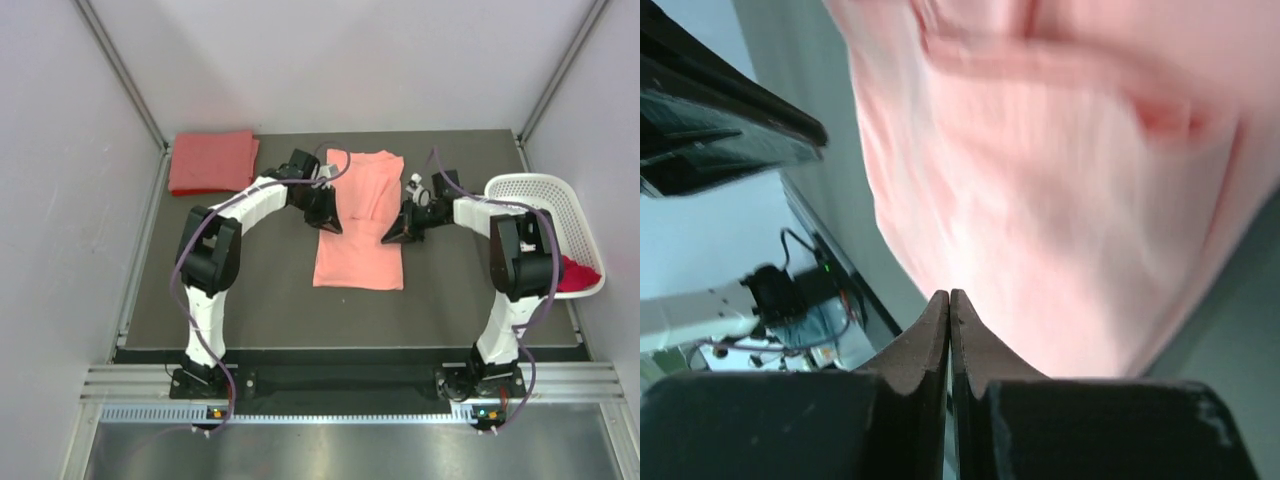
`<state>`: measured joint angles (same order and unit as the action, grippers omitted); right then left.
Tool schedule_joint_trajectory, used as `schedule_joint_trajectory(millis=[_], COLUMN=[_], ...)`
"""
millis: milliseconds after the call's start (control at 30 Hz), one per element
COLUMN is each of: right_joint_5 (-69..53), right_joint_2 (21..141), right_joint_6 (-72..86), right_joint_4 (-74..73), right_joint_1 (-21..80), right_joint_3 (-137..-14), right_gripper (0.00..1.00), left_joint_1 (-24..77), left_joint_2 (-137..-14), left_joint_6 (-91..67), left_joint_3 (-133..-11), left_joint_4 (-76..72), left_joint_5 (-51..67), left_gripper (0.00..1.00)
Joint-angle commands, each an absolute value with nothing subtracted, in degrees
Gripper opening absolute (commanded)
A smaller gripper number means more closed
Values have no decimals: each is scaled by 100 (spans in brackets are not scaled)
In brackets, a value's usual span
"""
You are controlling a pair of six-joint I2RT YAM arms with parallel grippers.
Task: Fold and stack the t-shirts
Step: Fold the tshirt
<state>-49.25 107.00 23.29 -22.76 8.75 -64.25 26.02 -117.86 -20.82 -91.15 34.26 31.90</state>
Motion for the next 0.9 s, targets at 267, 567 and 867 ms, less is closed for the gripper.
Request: schedule_joint_trajectory(millis=[267,567,867], right_joint_5=[-5572,-5616,-5266], right_joint_2=[12391,12691,12165], right_joint_6=[4156,4315,3201], right_joint_4=[-45,431,-1263], right_joint_1=[695,44,-149], right_joint_3=[-7436,-7190,-7706], right_gripper=[0,0,0], left_joint_1=[2137,1793,1802], left_joint_2=[-13315,-13667,-13071], left_joint_6=[-2223,-2093,-2030], left_joint_3=[-10231,-10327,-10328], left_joint_4=[3042,2672,2892], left_joint_5=[3779,3604,3543], left_gripper=[14,14,22])
